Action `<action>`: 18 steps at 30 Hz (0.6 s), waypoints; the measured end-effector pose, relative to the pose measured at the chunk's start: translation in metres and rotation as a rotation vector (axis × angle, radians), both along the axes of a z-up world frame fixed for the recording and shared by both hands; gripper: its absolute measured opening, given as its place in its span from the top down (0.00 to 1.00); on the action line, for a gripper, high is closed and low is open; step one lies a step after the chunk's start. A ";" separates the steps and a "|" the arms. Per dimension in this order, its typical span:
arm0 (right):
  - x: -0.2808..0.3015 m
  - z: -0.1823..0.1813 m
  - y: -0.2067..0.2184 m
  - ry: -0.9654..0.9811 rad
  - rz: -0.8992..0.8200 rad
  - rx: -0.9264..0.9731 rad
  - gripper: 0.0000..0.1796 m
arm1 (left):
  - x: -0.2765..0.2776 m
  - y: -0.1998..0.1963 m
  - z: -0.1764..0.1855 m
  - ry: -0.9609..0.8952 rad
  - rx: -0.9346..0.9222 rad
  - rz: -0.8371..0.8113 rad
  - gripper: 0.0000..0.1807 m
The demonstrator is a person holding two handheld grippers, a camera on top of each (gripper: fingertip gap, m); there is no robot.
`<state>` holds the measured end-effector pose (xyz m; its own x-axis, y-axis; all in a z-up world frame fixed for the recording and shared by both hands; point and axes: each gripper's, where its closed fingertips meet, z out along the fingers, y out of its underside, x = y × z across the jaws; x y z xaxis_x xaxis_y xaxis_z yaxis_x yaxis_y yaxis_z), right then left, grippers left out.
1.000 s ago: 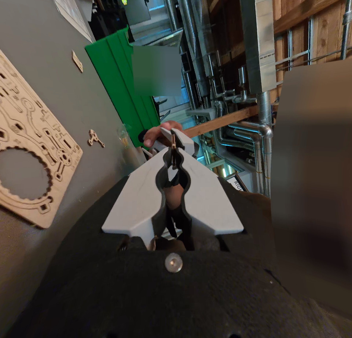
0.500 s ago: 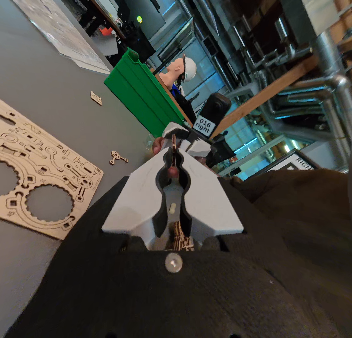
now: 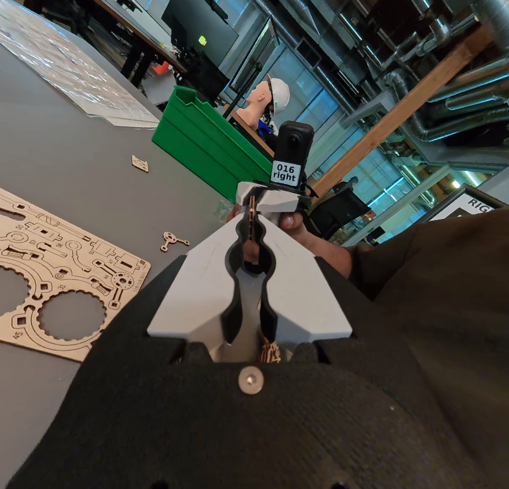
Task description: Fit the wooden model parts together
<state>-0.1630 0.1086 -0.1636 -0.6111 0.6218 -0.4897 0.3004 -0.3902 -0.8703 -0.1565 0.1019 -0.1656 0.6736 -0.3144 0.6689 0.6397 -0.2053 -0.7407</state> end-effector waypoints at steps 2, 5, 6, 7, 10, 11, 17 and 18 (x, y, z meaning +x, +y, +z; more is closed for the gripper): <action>0.000 0.001 0.000 -0.006 0.009 -0.033 0.97 | 0.000 0.000 0.001 0.018 0.004 0.008 1.00; 0.000 0.002 0.001 -0.013 0.017 -0.057 0.98 | 0.000 0.000 0.002 0.036 0.007 0.015 1.00; 0.000 0.002 0.001 -0.014 0.017 -0.057 0.98 | 0.000 0.000 0.002 0.044 0.006 0.018 1.00; 0.000 0.002 0.001 -0.015 0.018 -0.055 0.98 | 0.000 0.000 0.002 0.052 0.007 0.023 1.00; 0.001 0.002 0.001 -0.014 0.022 -0.050 0.98 | 0.001 0.000 0.002 0.077 0.008 0.031 1.00; 0.001 0.002 0.001 -0.014 0.022 -0.048 0.98 | 0.001 0.000 0.002 0.092 0.009 0.036 1.00; 0.003 0.003 0.000 -0.021 0.058 -0.047 0.98 | 0.004 -0.001 0.006 0.285 0.022 0.092 1.00; 0.003 0.004 0.000 -0.026 0.065 -0.051 0.97 | 0.004 -0.001 0.007 0.315 0.024 0.104 1.00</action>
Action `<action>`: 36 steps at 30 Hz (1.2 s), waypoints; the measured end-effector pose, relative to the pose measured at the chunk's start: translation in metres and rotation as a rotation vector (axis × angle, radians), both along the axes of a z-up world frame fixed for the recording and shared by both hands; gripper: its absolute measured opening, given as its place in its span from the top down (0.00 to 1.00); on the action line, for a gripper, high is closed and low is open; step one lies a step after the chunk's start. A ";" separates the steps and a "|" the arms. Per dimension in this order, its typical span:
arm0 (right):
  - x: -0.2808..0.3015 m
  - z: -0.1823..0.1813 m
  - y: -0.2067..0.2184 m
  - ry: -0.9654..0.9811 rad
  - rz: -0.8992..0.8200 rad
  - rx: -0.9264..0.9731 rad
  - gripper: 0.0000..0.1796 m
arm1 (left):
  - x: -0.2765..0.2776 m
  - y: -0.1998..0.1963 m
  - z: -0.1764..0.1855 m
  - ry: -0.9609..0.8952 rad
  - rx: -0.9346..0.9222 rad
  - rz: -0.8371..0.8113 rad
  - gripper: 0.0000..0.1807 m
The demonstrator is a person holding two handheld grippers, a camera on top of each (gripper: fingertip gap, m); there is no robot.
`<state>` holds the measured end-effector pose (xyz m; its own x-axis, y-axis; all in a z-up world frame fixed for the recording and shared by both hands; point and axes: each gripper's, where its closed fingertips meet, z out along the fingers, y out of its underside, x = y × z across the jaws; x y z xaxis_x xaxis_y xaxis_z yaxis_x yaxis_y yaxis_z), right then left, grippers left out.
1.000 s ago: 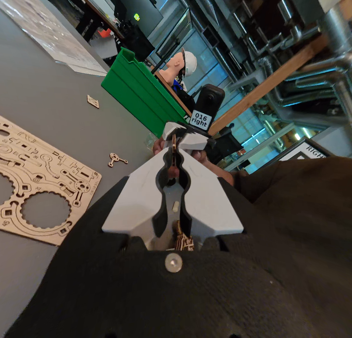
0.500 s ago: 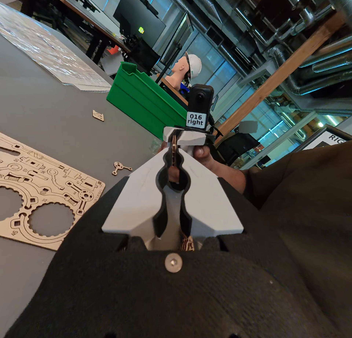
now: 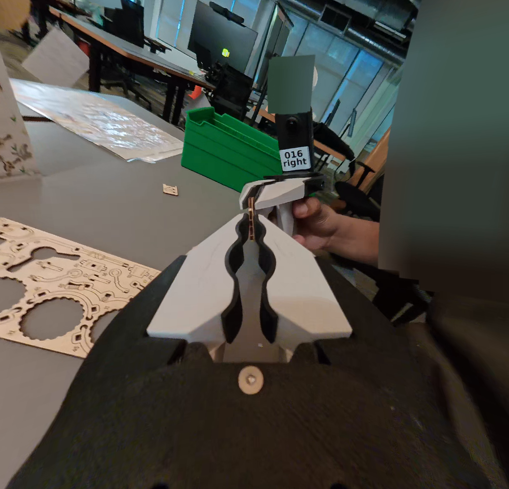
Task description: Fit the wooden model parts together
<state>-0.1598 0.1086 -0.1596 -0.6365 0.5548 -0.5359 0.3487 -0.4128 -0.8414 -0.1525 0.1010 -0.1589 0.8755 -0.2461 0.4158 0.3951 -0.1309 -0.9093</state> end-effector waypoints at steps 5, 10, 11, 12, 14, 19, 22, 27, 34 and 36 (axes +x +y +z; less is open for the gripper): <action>0.000 0.002 0.000 0.018 -0.030 0.066 0.97 | 0.000 0.000 0.002 0.136 0.005 0.058 1.00; 0.000 -0.001 0.001 -0.019 -0.036 0.069 0.96 | 0.001 0.001 -0.001 0.235 -0.010 0.102 0.99; -0.001 -0.002 0.001 -0.027 -0.040 0.073 0.96 | 0.001 0.001 -0.002 0.246 -0.014 0.110 0.99; -0.001 -0.003 0.001 -0.032 -0.046 0.085 0.96 | 0.000 0.002 -0.003 0.256 -0.015 0.115 0.99; -0.002 -0.005 0.002 -0.034 -0.064 0.117 0.96 | -0.002 0.002 -0.005 0.279 -0.025 0.120 0.99; -0.003 -0.006 0.005 -0.035 -0.066 0.087 0.96 | -0.003 0.004 -0.007 0.058 -0.033 0.047 0.99; 0.000 -0.002 -0.001 -0.029 -0.050 0.076 0.99 | -0.004 0.002 -0.008 -0.100 -0.023 0.003 0.95; 0.003 -0.001 -0.008 -0.016 -0.054 0.128 0.99 | 0.001 0.002 -0.004 -0.180 -0.021 -0.041 0.98; 0.004 -0.002 -0.006 -0.015 -0.090 0.120 0.89 | 0.003 0.002 -0.003 -0.224 -0.015 -0.041 1.00; 0.005 -0.003 -0.006 -0.010 -0.098 0.144 0.87 | 0.000 0.002 -0.003 -0.259 -0.012 -0.039 1.00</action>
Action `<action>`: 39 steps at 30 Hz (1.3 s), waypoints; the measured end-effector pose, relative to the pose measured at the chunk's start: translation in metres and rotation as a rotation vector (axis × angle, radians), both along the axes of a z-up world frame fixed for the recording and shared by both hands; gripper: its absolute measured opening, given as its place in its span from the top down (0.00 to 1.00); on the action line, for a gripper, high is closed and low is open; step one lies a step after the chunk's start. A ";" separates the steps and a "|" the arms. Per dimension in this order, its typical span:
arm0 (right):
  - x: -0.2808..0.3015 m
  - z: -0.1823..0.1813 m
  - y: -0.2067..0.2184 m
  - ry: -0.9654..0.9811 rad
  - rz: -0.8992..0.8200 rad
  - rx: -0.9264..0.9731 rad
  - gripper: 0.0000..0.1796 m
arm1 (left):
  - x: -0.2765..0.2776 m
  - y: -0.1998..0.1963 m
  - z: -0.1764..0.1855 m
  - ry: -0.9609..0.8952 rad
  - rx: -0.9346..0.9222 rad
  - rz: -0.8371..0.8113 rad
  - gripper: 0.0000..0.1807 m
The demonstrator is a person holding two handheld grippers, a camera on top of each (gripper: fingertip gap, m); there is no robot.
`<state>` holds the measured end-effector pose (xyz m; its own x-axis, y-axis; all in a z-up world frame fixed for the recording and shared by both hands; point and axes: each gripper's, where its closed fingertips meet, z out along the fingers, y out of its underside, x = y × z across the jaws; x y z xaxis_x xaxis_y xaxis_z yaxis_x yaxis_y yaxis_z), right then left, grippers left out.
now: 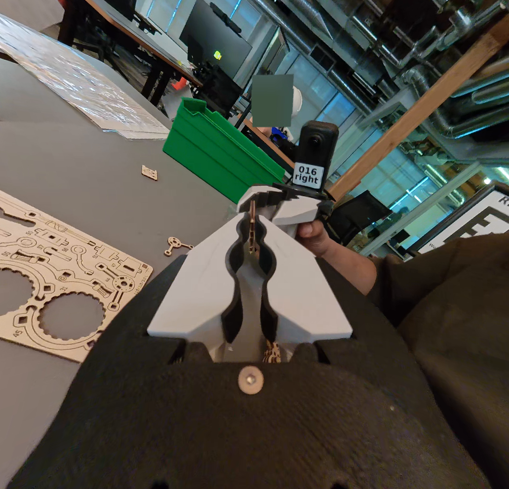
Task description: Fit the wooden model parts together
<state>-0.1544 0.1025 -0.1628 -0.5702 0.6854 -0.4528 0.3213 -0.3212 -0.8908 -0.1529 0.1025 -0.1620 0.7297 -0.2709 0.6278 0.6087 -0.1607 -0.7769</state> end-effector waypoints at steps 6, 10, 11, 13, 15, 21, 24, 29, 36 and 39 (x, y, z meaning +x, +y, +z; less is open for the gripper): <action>0.005 -0.006 0.010 -0.007 -0.045 0.001 0.89 | 0.006 0.001 -0.005 -0.014 -0.018 -0.039 1.00; 0.005 -0.009 0.009 -0.017 -0.020 -0.009 0.94 | 0.011 0.003 -0.009 0.008 -0.033 -0.050 1.00; 0.006 -0.010 0.009 -0.022 -0.013 -0.018 0.95 | 0.011 0.003 -0.009 0.015 -0.036 -0.050 1.00; 0.006 -0.010 0.008 -0.028 0.001 -0.026 0.95 | 0.011 0.004 -0.011 0.042 -0.046 -0.043 1.00; 0.007 -0.012 0.004 -0.038 0.021 -0.028 0.93 | 0.011 0.004 -0.011 0.059 -0.048 -0.038 1.00; 0.006 -0.010 0.005 -0.036 0.018 -0.049 0.97 | 0.012 0.004 -0.011 0.048 -0.049 -0.045 1.00; 0.006 -0.012 0.005 -0.045 0.022 -0.056 0.97 | 0.011 0.004 -0.012 0.061 -0.054 -0.041 1.00; 0.005 -0.013 0.006 -0.048 0.011 -0.049 0.96 | 0.012 0.005 -0.014 0.196 -0.067 -0.005 1.00; 0.004 -0.013 0.007 -0.034 -0.012 -0.003 0.96 | 0.012 0.006 -0.014 0.284 -0.085 0.046 0.99; 0.004 -0.013 0.007 -0.032 -0.016 0.016 0.96 | 0.013 0.006 -0.015 0.328 -0.094 0.066 0.99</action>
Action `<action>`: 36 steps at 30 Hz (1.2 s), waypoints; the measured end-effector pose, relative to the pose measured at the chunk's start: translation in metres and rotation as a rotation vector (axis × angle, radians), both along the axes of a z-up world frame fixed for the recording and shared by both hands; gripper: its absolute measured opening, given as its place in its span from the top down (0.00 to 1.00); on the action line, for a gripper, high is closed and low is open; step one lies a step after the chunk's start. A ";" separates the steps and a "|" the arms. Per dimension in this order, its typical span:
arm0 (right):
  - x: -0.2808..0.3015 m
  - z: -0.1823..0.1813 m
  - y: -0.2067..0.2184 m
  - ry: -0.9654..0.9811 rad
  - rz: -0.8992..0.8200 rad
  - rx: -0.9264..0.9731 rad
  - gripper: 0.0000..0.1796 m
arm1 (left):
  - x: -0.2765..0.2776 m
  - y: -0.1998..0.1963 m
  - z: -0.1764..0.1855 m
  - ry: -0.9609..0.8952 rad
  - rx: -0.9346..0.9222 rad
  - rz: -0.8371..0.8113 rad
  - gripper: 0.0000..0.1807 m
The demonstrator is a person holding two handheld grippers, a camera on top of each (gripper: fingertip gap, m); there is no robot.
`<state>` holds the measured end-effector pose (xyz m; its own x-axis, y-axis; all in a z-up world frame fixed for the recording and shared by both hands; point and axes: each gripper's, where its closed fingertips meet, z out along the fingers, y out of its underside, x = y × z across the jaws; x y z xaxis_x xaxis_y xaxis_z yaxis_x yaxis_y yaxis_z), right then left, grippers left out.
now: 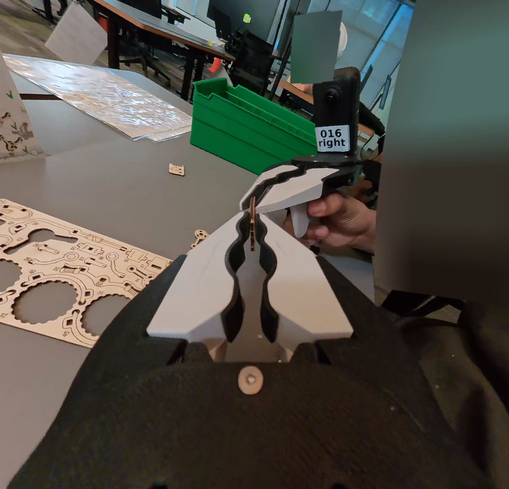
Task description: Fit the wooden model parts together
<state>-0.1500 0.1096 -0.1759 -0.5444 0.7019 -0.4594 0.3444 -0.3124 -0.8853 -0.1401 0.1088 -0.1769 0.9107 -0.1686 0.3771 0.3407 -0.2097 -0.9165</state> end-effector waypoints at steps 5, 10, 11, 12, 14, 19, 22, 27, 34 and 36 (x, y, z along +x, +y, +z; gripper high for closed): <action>0.000 -0.003 0.001 -0.026 0.003 0.005 0.96 | 0.000 0.001 -0.003 0.088 -0.024 0.035 0.99; -0.002 -0.006 0.002 -0.021 -0.015 0.055 0.95 | -0.003 0.002 -0.006 0.128 -0.034 0.050 0.99; -0.004 -0.006 0.003 -0.006 -0.029 0.070 0.95 | -0.006 0.003 -0.006 0.080 -0.039 0.050 0.99; -0.007 -0.007 0.005 0.007 -0.049 0.094 0.95 | -0.010 0.005 -0.007 0.026 -0.046 0.052 1.00; -0.011 -0.009 0.008 0.018 -0.089 0.153 0.94 | -0.013 0.006 -0.009 -0.031 -0.048 0.048 0.99; -0.010 -0.012 0.009 0.001 -0.121 0.177 0.95 | -0.017 0.003 -0.009 -0.088 -0.035 0.051 1.00; -0.011 -0.011 0.010 -0.015 -0.117 0.124 0.95 | -0.017 0.003 -0.010 -0.067 -0.040 0.050 1.00; -0.010 -0.011 0.008 -0.020 -0.102 0.102 0.94 | -0.013 0.004 -0.010 -0.055 -0.037 0.038 1.00; -0.009 -0.008 0.004 -0.013 -0.078 0.072 0.94 | -0.009 0.003 -0.006 -0.059 -0.017 0.023 1.00; -0.008 -0.007 0.004 -0.012 -0.068 0.052 0.95 | -0.009 0.003 -0.005 -0.065 -0.011 0.016 1.00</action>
